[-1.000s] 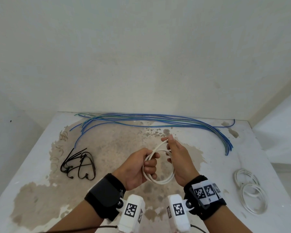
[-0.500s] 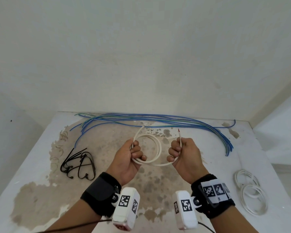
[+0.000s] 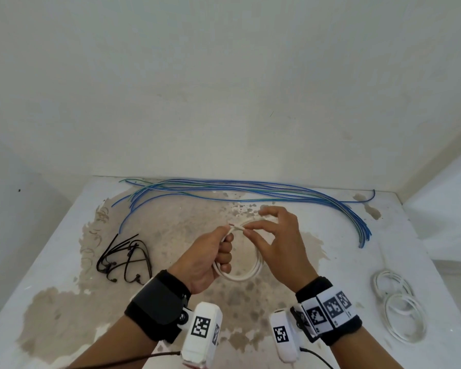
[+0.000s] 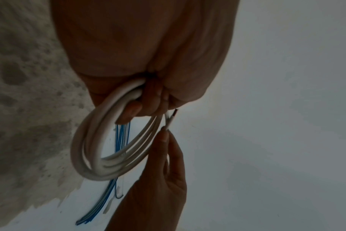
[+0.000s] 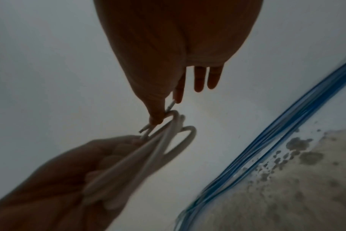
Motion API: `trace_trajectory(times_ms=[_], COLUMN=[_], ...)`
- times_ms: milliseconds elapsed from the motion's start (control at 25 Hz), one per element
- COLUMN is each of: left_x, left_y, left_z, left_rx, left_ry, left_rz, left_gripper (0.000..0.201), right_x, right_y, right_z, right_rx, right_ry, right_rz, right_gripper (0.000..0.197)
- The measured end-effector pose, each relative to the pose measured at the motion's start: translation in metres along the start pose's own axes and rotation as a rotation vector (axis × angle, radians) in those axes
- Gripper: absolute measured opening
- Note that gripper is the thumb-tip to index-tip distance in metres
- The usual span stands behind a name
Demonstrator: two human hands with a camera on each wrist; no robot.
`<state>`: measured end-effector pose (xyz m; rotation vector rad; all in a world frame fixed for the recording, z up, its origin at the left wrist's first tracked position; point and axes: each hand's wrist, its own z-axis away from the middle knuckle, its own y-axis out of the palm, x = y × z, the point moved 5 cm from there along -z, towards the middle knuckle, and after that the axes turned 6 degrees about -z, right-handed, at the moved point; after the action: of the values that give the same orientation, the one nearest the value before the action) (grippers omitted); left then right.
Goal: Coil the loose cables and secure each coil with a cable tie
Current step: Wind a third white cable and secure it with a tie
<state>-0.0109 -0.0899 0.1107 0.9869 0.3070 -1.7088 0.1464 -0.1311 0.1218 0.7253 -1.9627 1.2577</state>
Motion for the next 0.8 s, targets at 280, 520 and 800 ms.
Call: trace_trajectory(times_ms=[280, 520, 800], left_x=[0.0, 0.001, 0.012], left_y=[-0.001, -0.002, -0.006], left_z=[0.004, 0.007, 0.008], left_rx=[-0.043, -0.078, -0.061], left_ry=[-0.091, -0.053, -0.075], left_rz=[-0.024, -0.302, -0.254], left_gripper=[0.05, 0.047, 0.049], right_x=[0.004, 0.004, -0.002], right_y=[0.004, 0.004, 0.02], right_z=[0.008, 0.018, 0.021], right_rx=[-0.029, -0.073, 0.154], right_ry=[-0.331, -0.284, 0.266], right_rz=[0.092, 0.13, -0.542], right_gripper=[0.014, 0.016, 0.011])
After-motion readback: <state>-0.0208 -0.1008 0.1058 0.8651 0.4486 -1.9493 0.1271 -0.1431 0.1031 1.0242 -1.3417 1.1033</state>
